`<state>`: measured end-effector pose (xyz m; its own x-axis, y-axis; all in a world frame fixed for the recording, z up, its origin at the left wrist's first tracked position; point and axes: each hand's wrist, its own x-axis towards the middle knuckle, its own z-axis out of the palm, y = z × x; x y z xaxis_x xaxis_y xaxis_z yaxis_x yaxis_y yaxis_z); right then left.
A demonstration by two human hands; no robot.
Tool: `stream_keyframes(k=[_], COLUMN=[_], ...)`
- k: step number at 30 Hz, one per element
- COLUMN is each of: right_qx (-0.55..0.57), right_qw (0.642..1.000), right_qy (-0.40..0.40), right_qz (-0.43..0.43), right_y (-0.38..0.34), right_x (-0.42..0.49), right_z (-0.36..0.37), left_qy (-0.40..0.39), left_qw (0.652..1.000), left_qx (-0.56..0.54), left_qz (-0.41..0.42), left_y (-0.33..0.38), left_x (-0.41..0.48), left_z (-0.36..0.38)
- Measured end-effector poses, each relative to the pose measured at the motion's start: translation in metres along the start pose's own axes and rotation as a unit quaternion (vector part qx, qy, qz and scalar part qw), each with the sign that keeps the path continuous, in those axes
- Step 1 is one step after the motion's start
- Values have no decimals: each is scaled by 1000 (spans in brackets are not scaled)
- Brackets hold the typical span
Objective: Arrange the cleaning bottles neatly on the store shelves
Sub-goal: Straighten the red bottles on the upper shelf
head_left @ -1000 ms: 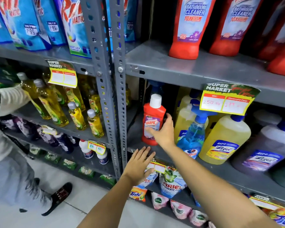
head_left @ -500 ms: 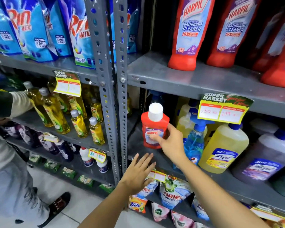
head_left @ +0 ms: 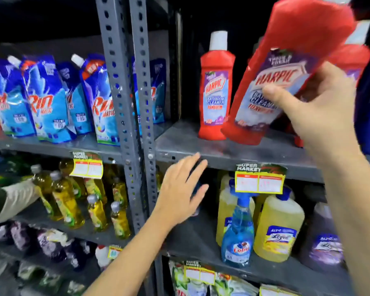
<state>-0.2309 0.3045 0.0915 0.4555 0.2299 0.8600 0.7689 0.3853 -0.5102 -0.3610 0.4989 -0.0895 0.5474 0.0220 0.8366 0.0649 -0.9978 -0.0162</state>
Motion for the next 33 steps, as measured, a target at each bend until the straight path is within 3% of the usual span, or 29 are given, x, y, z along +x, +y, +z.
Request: stream_keyframes(k=[3,7,9,18,25,33], right_qx=[-30,-90,-106,-100,-184,-180], right_qw=[999,992,987,977,939,937], right_qy=[2,-24,-46,-53,-166,-162], right_qz=[22,85,115,178,241,251], right_y=[30,64,75,100,117,128], right_x=[36,60,61,50,14,17], right_z=[-6,-6,-6,-13,-26,-19], left_qy=[21,-81,-95,-64,-47,-29], left_qw=[998,992,991,992,993,994], left_qx=[61,98,93,104,103,95], left_qz=[4,-19,-32,-43,-44,-37], left_y=[-7,-11,-12,-11,-14,-16], left_x=[41,66,66,64,64,63], left_z=[-9,-6,-2,1,5,8])
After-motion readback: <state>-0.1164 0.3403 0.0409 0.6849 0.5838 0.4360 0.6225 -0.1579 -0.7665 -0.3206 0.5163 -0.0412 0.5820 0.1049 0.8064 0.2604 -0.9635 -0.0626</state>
